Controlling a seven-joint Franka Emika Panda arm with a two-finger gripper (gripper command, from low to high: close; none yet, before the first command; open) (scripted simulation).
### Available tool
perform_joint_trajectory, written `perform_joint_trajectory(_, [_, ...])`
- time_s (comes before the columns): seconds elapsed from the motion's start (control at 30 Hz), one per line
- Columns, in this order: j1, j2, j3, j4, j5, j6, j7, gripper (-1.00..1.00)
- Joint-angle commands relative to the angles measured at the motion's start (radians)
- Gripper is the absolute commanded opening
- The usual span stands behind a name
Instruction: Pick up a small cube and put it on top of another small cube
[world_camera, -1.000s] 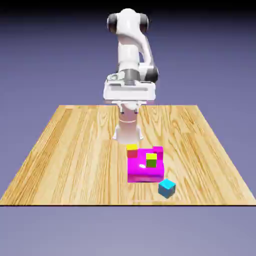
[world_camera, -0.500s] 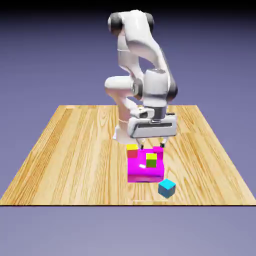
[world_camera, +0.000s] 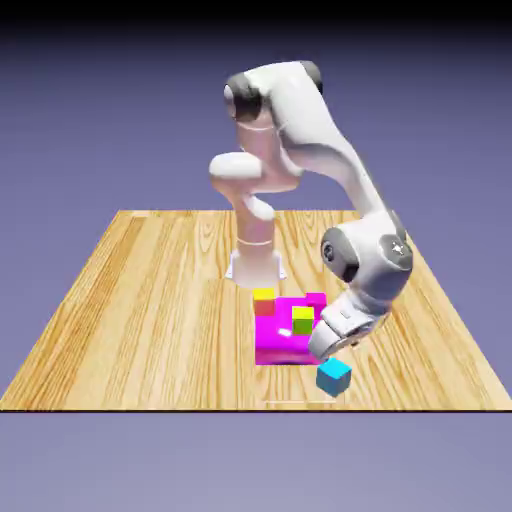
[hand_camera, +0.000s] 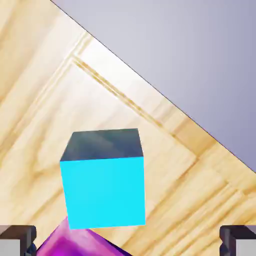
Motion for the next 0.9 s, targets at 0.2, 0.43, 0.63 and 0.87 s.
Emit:
perform_joint_trajectory(0.2, [0.007,0.093,-0.041,-0.053,-0.058,0.140,0.038,-1.00])
perform_joint_trajectory(0.43, [0.084,-0.029,0.105,-0.120,-0.038,-0.115,0.088,-1.00])
perform_joint_trajectory(0.63, [0.172,-0.183,0.141,-0.338,0.012,-0.259,0.137,-1.00])
perform_joint_trajectory(0.87, [0.176,-0.421,0.002,-0.515,0.185,-0.308,0.053,-1.00])
